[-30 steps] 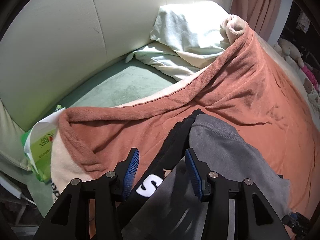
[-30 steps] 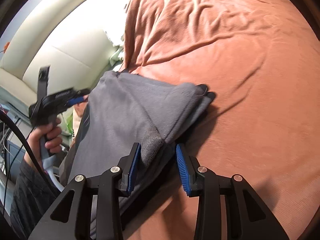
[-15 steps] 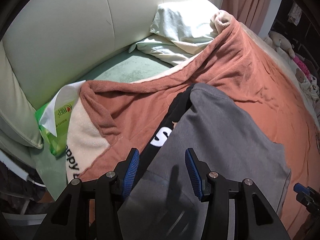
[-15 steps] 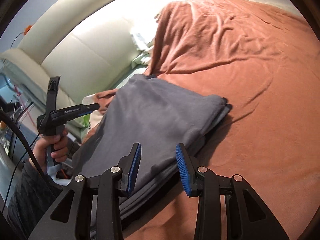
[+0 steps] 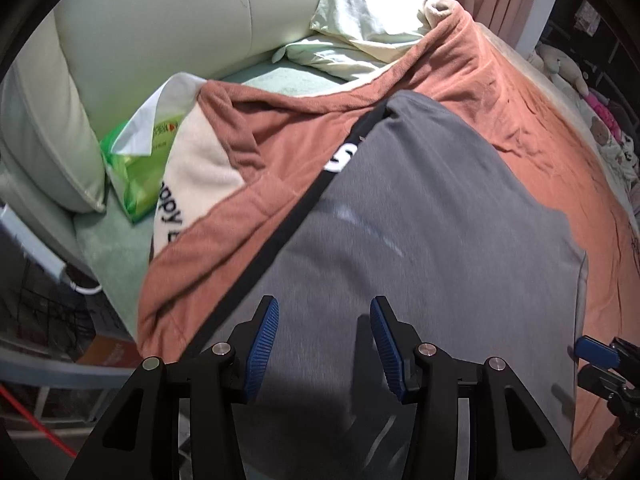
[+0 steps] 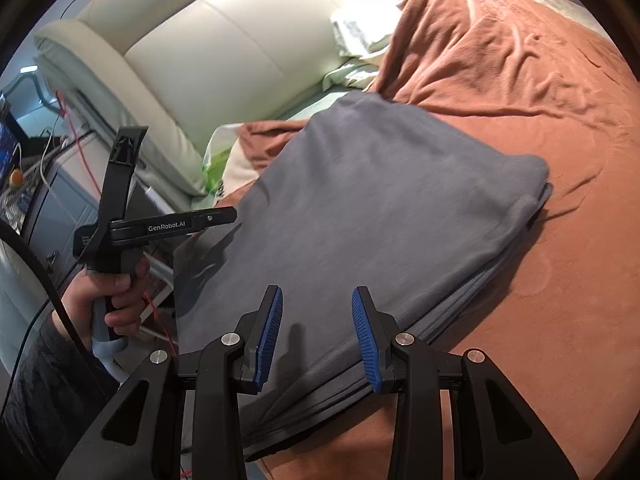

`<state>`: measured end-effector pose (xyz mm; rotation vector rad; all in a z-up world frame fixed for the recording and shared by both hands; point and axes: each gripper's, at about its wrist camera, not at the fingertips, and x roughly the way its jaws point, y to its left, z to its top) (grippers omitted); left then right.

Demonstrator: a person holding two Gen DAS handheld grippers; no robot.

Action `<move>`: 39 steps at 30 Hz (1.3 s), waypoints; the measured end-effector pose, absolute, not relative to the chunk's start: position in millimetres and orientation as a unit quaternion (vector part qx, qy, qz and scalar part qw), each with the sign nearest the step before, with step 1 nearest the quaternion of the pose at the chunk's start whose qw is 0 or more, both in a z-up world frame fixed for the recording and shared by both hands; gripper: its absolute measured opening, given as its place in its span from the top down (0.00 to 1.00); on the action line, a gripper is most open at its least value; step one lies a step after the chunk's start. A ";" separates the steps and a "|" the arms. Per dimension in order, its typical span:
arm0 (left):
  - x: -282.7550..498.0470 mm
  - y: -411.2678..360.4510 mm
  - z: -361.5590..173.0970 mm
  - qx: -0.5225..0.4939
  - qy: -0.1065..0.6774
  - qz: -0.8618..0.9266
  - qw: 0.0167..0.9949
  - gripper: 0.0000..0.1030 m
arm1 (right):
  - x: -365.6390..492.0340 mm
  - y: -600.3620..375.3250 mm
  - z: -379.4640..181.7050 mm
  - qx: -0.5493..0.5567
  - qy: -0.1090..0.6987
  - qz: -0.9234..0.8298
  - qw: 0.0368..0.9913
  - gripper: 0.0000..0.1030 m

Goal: Fold small clothes

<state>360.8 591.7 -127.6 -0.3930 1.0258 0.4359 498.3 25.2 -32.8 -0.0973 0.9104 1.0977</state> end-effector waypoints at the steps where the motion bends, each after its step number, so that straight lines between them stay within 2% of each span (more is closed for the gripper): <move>1: 356.2 588.3 -128.8 -0.186 0.485 0.204 0.830 0.52 | 495.4 27.5 -35.5 -0.053 0.418 0.503 0.755 0.67; 14: 314.3 552.4 -137.7 -0.186 0.477 0.197 0.836 0.52 | 460.7 39.2 -46.0 -0.126 0.412 0.476 0.767 0.67; 28: 287.1 510.0 -137.3 -0.186 0.473 0.163 0.846 0.52 | 434.6 24.2 -69.3 -0.101 0.435 0.445 0.776 0.67; 39: 266.6 475.2 -115.1 -0.194 0.454 0.141 0.858 0.51 | 407.0 -17.9 -37.3 -0.092 0.425 0.425 0.794 0.67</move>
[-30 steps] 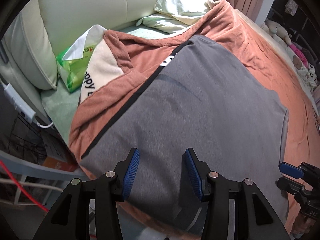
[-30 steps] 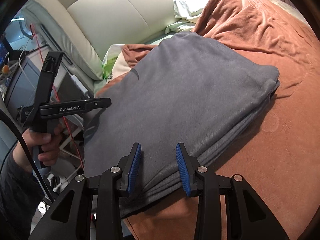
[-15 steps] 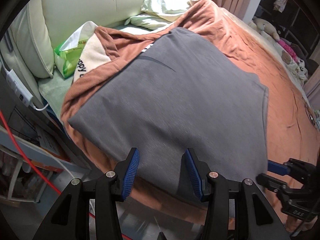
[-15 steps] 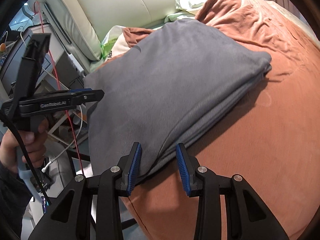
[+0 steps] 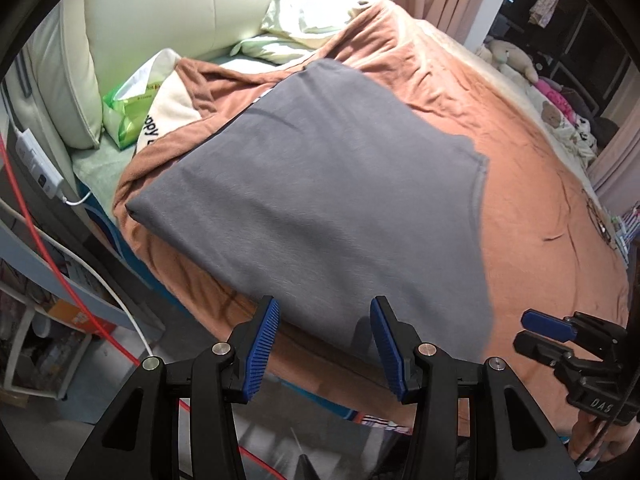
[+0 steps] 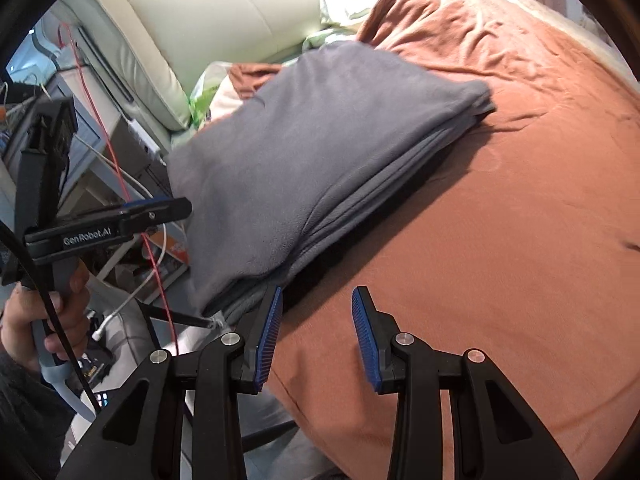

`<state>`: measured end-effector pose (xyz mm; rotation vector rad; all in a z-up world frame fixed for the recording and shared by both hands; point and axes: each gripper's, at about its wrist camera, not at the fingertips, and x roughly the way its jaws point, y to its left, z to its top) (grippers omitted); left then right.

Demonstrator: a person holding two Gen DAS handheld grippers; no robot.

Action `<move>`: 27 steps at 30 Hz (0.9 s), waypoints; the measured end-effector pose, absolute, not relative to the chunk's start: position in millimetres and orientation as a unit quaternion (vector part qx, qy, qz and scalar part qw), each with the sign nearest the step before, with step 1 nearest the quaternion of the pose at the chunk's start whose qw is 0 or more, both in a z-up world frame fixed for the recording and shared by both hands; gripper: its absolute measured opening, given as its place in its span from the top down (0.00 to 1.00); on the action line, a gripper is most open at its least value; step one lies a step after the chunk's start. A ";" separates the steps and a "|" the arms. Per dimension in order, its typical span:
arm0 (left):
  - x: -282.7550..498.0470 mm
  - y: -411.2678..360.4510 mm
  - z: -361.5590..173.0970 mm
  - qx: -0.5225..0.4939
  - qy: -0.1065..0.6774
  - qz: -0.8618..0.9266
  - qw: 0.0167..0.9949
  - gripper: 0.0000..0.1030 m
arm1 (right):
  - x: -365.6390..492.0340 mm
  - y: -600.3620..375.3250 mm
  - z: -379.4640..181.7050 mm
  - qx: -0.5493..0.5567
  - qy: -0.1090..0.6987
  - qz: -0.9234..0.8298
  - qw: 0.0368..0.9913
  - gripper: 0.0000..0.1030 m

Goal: Fold small clothes

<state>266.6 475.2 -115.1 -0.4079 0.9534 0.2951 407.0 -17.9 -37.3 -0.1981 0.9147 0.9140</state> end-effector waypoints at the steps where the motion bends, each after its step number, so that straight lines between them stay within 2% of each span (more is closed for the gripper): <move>1: 264.5 469.7 -109.8 -0.194 0.450 0.138 0.861 0.51 | 403.7 -25.9 -31.5 -0.090 0.421 0.422 0.798 0.67; 5: 257.1 449.4 -91.1 -0.191 0.437 0.130 0.869 0.51 | 388.1 -55.9 -10.1 -0.088 0.403 0.405 0.815 0.67; 9: 248.1 424.1 -70.3 -0.180 0.421 0.122 0.881 0.36 | 370.4 -86.6 9.2 -0.087 0.388 0.385 0.832 0.65; 11: 242.7 411.6 -60.7 -0.172 0.411 0.120 0.887 0.26 | 358.3 -104.5 19.9 -0.082 0.373 0.376 0.844 0.36; 13: 235.6 396.4 -50.6 -0.165 0.399 0.117 0.894 0.13 | 345.5 -122.1 31.1 -0.078 0.353 0.369 0.857 0.24; 16: 225.7 377.7 -38.5 -0.157 0.384 0.115 0.902 0.02 | 325.8 -141.1 40.6 -0.077 0.339 0.359 0.866 0.17; 20: 214.2 354.8 -25.2 -0.151 0.373 0.110 0.909 0.01 | 299.8 -169.8 50.3 -0.070 0.324 0.352 0.875 0.00; 27: 195.8 311.9 -11.8 -0.129 0.362 0.095 0.919 0.01 | 262.4 -218.9 58.2 -0.057 0.301 0.342 0.888 0.00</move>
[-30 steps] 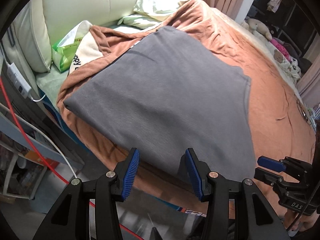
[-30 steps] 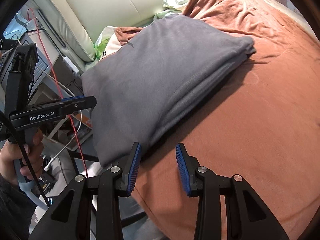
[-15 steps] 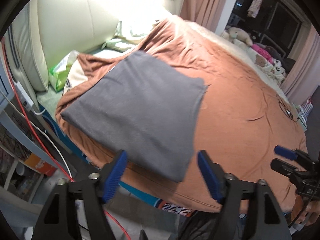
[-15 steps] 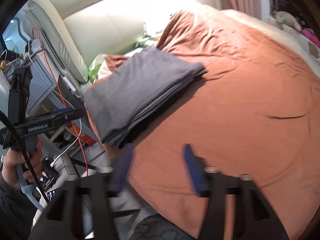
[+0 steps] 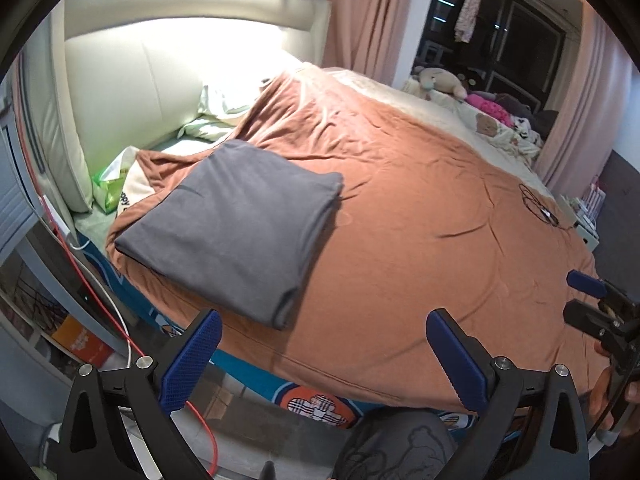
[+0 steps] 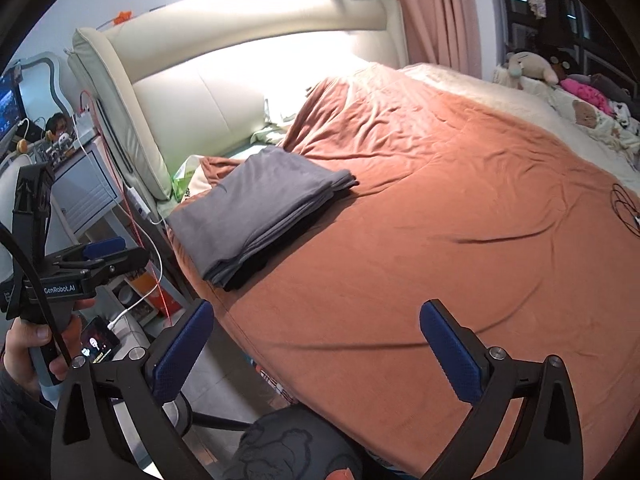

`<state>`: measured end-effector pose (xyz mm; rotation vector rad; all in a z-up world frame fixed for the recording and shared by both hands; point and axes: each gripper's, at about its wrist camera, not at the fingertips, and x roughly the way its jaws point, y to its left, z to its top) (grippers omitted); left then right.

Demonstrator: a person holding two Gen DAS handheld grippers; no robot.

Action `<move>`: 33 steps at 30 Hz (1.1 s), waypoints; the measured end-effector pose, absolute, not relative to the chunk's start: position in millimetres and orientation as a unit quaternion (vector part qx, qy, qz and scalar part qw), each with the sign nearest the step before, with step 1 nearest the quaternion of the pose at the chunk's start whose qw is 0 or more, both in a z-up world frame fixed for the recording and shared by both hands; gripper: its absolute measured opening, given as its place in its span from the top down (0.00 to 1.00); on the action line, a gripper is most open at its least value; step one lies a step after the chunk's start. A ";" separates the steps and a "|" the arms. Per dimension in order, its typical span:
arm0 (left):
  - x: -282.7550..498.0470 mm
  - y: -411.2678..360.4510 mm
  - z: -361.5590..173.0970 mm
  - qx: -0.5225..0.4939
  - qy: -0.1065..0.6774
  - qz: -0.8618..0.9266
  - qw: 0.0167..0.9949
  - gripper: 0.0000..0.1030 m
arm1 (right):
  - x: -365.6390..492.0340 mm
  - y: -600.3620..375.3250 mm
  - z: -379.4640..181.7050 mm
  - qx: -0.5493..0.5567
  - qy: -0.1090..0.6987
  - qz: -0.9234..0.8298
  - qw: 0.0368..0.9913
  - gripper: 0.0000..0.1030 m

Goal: Fold small clothes

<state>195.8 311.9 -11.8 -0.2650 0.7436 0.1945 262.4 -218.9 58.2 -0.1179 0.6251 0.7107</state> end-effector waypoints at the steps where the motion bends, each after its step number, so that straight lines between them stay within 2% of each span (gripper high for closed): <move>1: 192.4 304.0 -9.8 -0.124 0.359 0.091 0.921 0.01 | 257.0 -225.4 59.2 -0.055 0.296 0.338 0.892 0.00; 11: 165.0 243.0 2.0 -0.069 0.318 0.087 0.942 0.01 | 215.5 -285.2 60.1 -0.041 0.266 0.320 0.908 0.00; 33: 118.3 146.0 -3.3 -0.027 0.267 0.025 0.963 0.00 | 138.9 -379.6 30.4 -0.009 0.221 0.252 0.942 0.00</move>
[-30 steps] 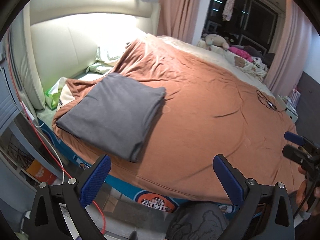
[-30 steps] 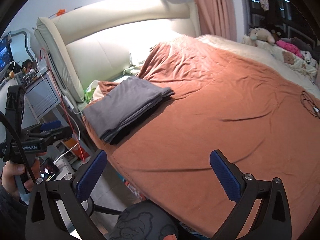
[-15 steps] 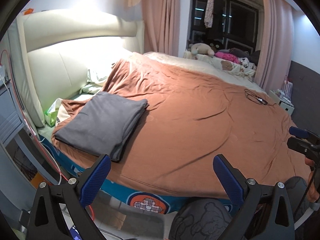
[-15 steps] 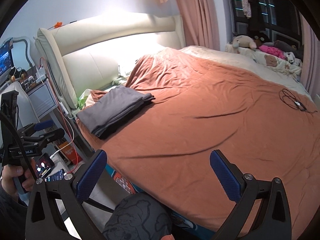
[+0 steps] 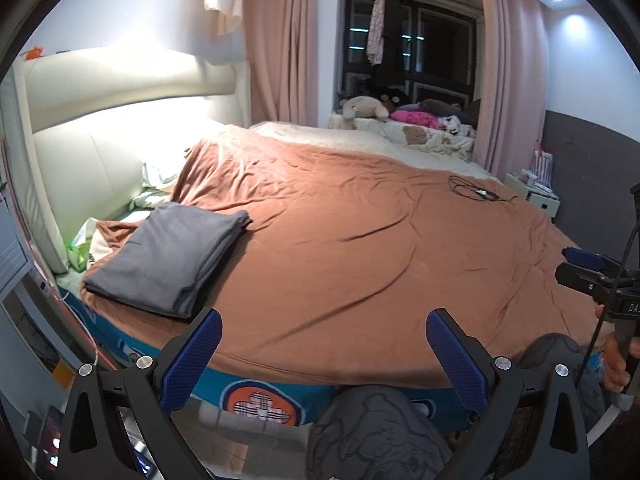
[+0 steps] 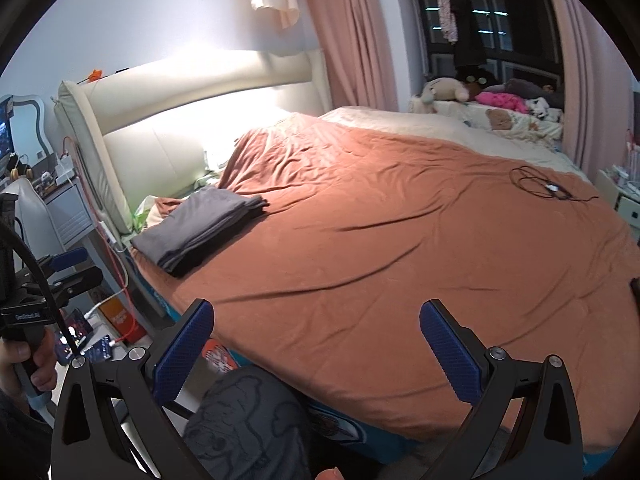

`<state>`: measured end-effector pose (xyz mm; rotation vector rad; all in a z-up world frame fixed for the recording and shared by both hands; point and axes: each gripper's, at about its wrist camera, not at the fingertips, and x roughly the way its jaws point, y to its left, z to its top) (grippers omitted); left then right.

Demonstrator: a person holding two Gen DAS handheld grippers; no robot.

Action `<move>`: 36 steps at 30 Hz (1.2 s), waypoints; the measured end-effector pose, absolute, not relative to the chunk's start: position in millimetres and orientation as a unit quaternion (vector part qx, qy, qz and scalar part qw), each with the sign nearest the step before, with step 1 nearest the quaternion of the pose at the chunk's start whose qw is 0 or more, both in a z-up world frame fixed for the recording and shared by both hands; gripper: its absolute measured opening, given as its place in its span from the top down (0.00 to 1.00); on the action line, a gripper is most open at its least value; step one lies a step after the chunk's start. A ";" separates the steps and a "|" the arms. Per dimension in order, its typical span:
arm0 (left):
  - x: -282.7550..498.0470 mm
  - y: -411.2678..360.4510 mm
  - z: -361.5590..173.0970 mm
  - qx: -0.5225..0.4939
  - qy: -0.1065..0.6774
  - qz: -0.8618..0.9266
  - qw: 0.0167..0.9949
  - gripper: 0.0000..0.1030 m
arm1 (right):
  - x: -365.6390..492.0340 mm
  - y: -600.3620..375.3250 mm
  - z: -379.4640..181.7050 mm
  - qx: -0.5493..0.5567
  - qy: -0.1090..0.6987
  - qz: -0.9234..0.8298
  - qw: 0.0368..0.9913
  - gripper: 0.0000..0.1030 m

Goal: Fold small clothes

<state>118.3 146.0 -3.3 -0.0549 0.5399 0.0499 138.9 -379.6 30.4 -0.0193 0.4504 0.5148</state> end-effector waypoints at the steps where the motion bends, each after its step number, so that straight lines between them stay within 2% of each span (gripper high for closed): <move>1: 116.5 143.3 -3.9 -0.026 0.264 0.024 0.964 0.01 | 135.0 -381.1 29.7 -0.010 0.218 0.252 0.943 0.00; 19: 70.2 79.5 -9.5 -0.005 0.213 0.002 0.977 0.00 | 83.5 -414.3 13.2 0.002 0.190 0.210 0.959 0.00; 36: 61.7 48.0 -16.7 0.003 0.191 -0.009 0.982 0.00 | 58.1 -424.9 -15.4 0.010 0.189 0.180 0.965 0.00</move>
